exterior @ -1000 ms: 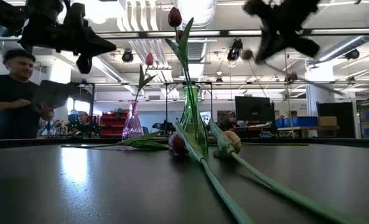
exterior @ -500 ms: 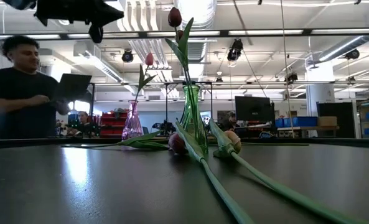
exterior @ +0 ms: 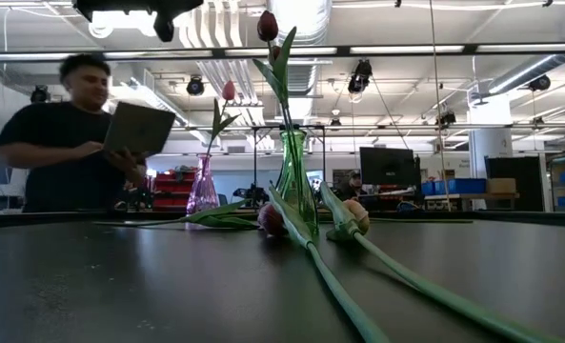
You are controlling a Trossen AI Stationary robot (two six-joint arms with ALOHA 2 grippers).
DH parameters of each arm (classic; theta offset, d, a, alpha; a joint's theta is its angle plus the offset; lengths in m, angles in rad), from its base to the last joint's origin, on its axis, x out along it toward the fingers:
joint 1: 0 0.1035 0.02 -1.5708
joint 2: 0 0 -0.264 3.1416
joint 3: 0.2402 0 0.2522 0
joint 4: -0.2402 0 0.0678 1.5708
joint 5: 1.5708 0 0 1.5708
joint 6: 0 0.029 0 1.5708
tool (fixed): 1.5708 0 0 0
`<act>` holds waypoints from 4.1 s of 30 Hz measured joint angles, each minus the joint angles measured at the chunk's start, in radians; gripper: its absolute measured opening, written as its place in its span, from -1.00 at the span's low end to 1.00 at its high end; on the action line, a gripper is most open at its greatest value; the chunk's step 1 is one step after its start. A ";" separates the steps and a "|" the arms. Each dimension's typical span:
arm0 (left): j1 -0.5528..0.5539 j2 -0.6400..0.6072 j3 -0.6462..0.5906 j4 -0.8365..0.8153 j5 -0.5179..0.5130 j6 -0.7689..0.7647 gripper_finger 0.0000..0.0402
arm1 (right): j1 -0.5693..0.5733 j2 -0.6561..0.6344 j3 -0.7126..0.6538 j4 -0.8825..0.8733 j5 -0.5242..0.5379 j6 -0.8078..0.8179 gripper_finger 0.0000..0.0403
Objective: Sort flowers into vase by color
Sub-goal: Put the pink flower into the violet vase
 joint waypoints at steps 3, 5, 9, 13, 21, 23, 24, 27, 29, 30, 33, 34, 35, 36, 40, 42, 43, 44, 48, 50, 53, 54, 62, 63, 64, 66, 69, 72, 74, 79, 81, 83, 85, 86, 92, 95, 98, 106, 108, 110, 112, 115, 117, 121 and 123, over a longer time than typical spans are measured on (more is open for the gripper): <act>-0.024 0.017 0.012 -0.003 -0.008 0.031 -0.51 | -0.003 0.109 0.129 0.000 -0.035 -0.020 -0.94; -0.037 0.029 0.017 -0.002 -0.015 0.041 -0.51 | -0.006 0.175 0.217 -0.001 -0.077 -0.025 -0.94; -0.052 0.045 0.021 0.005 -0.019 0.044 -0.51 | -0.009 0.288 0.382 -0.002 -0.138 -0.006 -0.94; -0.059 0.050 0.021 0.013 -0.041 0.072 -0.51 | -0.013 0.356 0.466 0.020 -0.192 0.026 -0.94; -0.063 0.058 0.026 0.068 -0.045 0.056 -0.51 | -0.032 0.368 0.455 0.015 -0.225 0.078 -0.94; -0.066 0.072 0.038 0.064 -0.039 0.042 -0.51 | -0.030 0.370 0.455 0.016 -0.225 0.073 -0.94; -0.068 0.079 0.048 0.064 -0.038 0.035 -0.51 | -0.029 0.371 0.455 0.016 -0.225 0.077 -0.94; -0.075 0.106 0.088 0.061 -0.036 0.015 -0.51 | -0.029 0.378 0.455 0.014 -0.226 0.080 -0.94; -0.078 0.128 0.117 0.034 -0.027 0.013 -0.51 | -0.030 0.379 0.455 0.005 -0.225 0.075 -0.94; -0.079 0.137 0.130 0.027 -0.018 0.011 -0.51 | -0.031 0.379 0.454 0.004 -0.225 0.072 -0.94; -0.080 0.159 0.166 0.009 0.005 0.012 -0.55 | -0.030 0.379 0.454 -0.001 -0.225 0.072 -0.94; -0.081 0.164 0.179 0.004 0.010 0.011 -0.57 | -0.029 0.379 0.454 -0.002 -0.225 0.072 -0.94; -0.082 0.169 0.190 -0.001 0.014 0.012 -0.59 | -0.029 0.379 0.453 -0.004 -0.224 0.069 -0.94; -0.082 0.174 0.200 -0.004 0.020 0.012 -0.61 | -0.029 0.379 0.453 -0.004 -0.223 0.062 -0.94; -0.082 0.189 0.228 -0.009 0.035 0.013 -0.71 | -0.029 0.379 0.453 -0.004 -0.200 0.058 -0.94; -0.083 0.189 0.232 -0.008 0.040 0.015 -0.79 | -0.029 0.379 0.453 -0.003 -0.199 0.057 -0.94; -0.083 0.190 0.232 -0.009 0.042 0.016 -0.83 | -0.029 0.379 0.453 -0.004 -0.199 0.055 -0.94; -0.083 0.190 0.232 -0.009 0.042 0.020 -0.87 | -0.029 0.379 0.453 -0.004 -0.199 0.055 -0.94; -0.083 0.188 0.232 -0.015 0.039 0.038 -0.97 | -0.029 0.379 0.453 -0.006 -0.161 0.080 -0.94; -0.083 0.188 0.232 -0.018 0.029 0.038 -0.98 | -0.028 0.379 0.453 -0.009 -0.139 0.062 -0.94; -0.083 0.188 0.232 -0.018 0.023 0.039 -0.99 | -0.027 0.379 0.453 -0.012 -0.128 0.039 -0.90; -0.083 0.188 0.231 -0.018 0.022 0.039 -0.99 | -0.026 0.379 0.453 -0.011 -0.124 0.038 -0.87; -0.076 0.180 0.222 -0.025 -0.002 0.075 -1.00 | -0.027 0.341 0.453 -0.124 -0.079 0.028 -0.36; -0.076 0.174 0.213 -0.024 -0.016 0.083 -1.00 | -0.027 0.331 0.453 -0.149 -0.061 0.013 -0.31; -0.076 0.167 0.203 -0.024 -0.032 0.092 -1.00 | -0.027 0.319 0.453 -0.171 -0.038 -0.007 -0.26; -0.076 0.149 0.175 -0.023 -0.068 0.107 -1.00 | -0.027 0.293 0.453 -0.226 0.012 -0.046 -0.19; -0.074 0.117 0.133 -0.024 -0.106 0.122 -1.00 | -0.027 0.247 0.452 -0.309 0.082 -0.099 -0.17; -0.066 0.078 0.093 -0.015 -0.141 0.133 -1.00 | -0.027 0.200 0.452 -0.398 0.131 -0.135 -0.26; -0.056 0.050 0.069 -0.011 -0.173 0.141 -1.00 | -0.027 0.171 0.452 -0.463 0.174 -0.154 -0.37; -0.019 -0.020 -0.024 0.021 -0.241 0.144 -1.00 | -0.025 0.104 0.452 -0.615 0.235 -0.174 -0.82; 0.000 -0.046 -0.072 0.055 -0.253 0.142 -1.00 | -0.024 0.081 0.451 -0.661 0.261 -0.173 -0.91; 0.019 -0.064 -0.130 0.110 -0.256 0.121 -1.00 | -0.021 0.064 0.451 -0.695 0.287 -0.166 -0.93; 0.037 -0.078 -0.195 0.183 -0.262 0.097 -1.00 | -0.018 0.047 0.445 -0.725 0.314 -0.156 -0.94; 0.044 -0.083 -0.225 0.221 -0.280 0.086 -1.00 | -0.014 0.039 0.440 -0.730 0.327 -0.156 -0.95; 0.083 -0.073 -0.337 0.345 -0.400 0.141 -1.00 | 0.025 -0.008 0.391 -0.725 0.398 -0.160 -0.95; 0.102 -0.034 -0.322 0.354 -0.409 0.154 -1.00 | 0.037 -0.025 0.369 -0.715 0.430 -0.151 -0.95; 0.106 0.014 -0.282 0.352 -0.398 0.186 -1.00 | 0.046 -0.039 0.346 -0.699 0.434 -0.139 -0.95; 0.115 0.143 -0.194 0.340 -0.353 0.240 -1.00 | 0.052 -0.044 0.322 -0.672 0.434 -0.136 -0.95; 0.115 0.166 -0.193 0.340 -0.351 0.251 -1.00 | 0.054 -0.044 0.320 -0.665 0.437 -0.136 -0.95; 0.116 0.184 -0.193 0.341 -0.351 0.258 -1.00 | 0.056 -0.044 0.320 -0.665 0.448 -0.137 -0.95; 0.117 0.197 -0.193 0.343 -0.351 0.268 -1.00 | 0.059 -0.044 0.320 -0.665 0.457 -0.138 -0.95; 0.117 0.216 -0.193 0.346 -0.351 0.274 -1.00 | 0.060 -0.044 0.320 -0.665 0.457 -0.139 -0.95; 0.117 0.230 -0.193 0.343 -0.351 0.279 -1.00 | 0.060 -0.044 0.320 -0.665 0.457 -0.140 -0.95; 0.118 0.256 -0.193 0.332 -0.352 0.299 -1.00 | 0.059 -0.043 0.320 -0.665 0.458 -0.140 -0.95; 0.118 0.269 -0.194 0.314 -0.356 0.310 -1.00 | 0.059 -0.043 0.320 -0.665 0.458 -0.138 -0.95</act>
